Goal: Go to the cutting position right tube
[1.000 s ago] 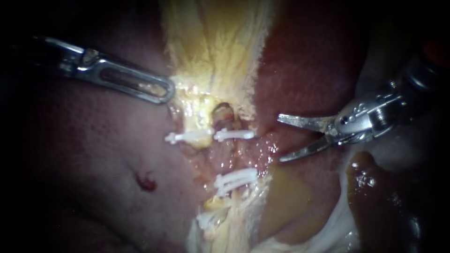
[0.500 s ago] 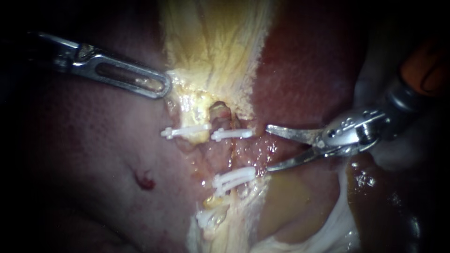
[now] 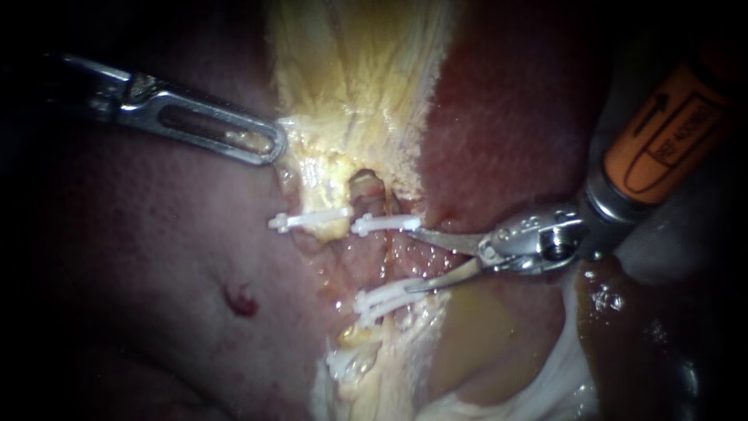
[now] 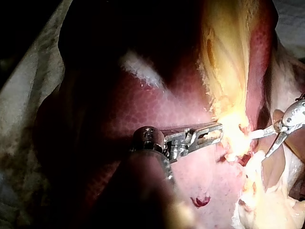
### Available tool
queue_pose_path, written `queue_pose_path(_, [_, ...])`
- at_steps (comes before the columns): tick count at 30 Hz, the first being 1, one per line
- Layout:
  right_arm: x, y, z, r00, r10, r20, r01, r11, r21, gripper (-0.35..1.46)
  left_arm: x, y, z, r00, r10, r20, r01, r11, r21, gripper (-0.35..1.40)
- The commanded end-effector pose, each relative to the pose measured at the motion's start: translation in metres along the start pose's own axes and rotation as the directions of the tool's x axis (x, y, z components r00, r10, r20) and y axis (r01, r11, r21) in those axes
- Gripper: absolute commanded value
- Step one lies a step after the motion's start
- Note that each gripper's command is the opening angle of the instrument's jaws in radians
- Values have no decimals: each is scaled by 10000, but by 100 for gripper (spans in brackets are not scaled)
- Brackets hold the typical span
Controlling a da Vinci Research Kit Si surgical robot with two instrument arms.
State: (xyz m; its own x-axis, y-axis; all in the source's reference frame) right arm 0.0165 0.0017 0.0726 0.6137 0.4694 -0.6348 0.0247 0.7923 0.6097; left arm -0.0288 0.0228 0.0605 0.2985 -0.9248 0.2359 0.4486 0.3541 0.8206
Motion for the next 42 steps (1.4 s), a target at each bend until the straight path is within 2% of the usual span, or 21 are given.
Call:
queue_pose_path(1, [1,1,3,9999,69,-84,-68,9999,95,144,0,1,1,10000,-4,-3,4,10000,-4,-35])
queue_pose_path(5, [3,7,17,9990,245,-377,-224,9983,534,142,0,1,1,10000,-2,-4,2,10000,-4,-35])
queue_pose_path(10, [5,6,27,9955,291,-905,-157,9893,1447,139,0,2,1,10000,1,-4,-1,10000,-3,-35])
queue_pose_path(16, [13,8,34,9913,225,-1295,83,9726,2322,136,0,3,1,10000,3,-6,-3,10000,-1,-35])
queue_pose_path(20, [17,9,39,9847,287,-1721,220,9580,2859,134,0,4,2,10000,4,-7,-4,10000,0,-35])
queue_pose_path(24, [22,8,44,9828,317,-1821,298,9451,3254,132,0,4,2,10000,5,-6,-5,10000,-1,-35])
queue_pose_path(29, [24,7,52,9826,318,-1832,332,9394,3411,131,-1,6,3,10000,5,-4,-5,10000,-4,-35])
queue_pose_path(33, [25,7,56,9779,381,-2057,391,9326,3587,131,-1,6,4,10000,2,0,-2,10000,-8,-35])
queue_pose_path(36, [27,7,57,9748,428,-2189,406,9310,3628,131,-2,6,5,10000,0,2,0,10000,-11,-35])
queue_pose_path(42, [33,6,64,9747,433,-2191,399,9315,3614,131,-2,6,6,10000,-3,6,3,10000,-16,-35])
